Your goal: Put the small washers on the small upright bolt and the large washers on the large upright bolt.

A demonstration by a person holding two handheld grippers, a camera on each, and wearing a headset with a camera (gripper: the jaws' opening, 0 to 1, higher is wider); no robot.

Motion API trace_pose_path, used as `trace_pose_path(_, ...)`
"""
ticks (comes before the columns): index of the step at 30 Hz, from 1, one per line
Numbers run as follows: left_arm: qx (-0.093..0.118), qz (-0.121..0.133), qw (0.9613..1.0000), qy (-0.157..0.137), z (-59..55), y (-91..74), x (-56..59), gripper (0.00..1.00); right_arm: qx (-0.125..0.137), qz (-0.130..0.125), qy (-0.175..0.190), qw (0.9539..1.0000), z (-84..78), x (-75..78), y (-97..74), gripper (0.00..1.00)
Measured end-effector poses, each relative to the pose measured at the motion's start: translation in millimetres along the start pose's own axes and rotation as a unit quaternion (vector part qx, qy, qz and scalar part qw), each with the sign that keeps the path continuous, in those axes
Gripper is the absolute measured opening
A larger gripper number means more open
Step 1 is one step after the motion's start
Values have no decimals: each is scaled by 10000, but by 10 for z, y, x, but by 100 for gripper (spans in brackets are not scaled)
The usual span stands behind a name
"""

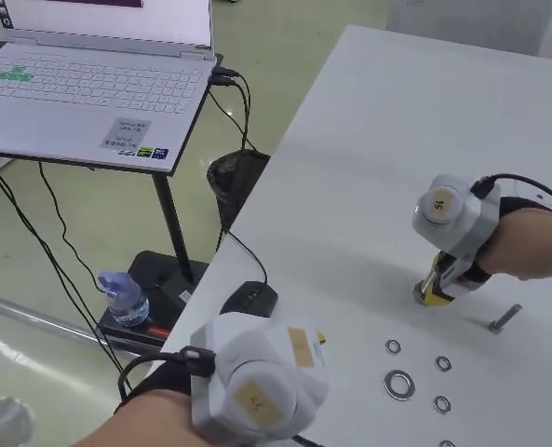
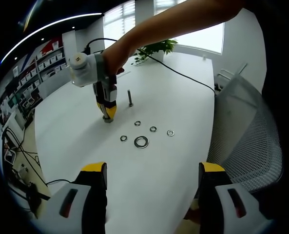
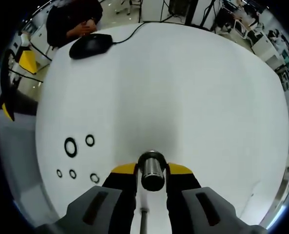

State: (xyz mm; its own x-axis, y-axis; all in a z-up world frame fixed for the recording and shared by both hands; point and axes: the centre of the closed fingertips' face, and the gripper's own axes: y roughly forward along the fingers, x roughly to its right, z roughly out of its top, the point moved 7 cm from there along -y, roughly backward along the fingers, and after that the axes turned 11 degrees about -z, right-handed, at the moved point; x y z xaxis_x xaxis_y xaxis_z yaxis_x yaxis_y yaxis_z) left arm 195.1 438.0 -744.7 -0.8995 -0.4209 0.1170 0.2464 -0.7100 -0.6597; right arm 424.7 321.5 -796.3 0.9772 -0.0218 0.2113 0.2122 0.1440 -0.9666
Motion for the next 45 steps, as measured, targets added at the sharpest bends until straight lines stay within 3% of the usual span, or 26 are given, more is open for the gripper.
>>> trace_pose_path(16, -13, -54, 10000, -30, 26, 20, -9, 74, 89, 37, -20, 10000, 8, -6, -35, 24)
trace_pose_path(26, -22, -55, 10000, -44, 16, 21, 25, 73, 140, 60, 17, 9999, 6, 8, -67, 31)
trace_pose_path(45, -20, 12, 10000, 44, 97, -54, 72, 73, 455, -116, -67, 9989, -12, 42, -497, 33)
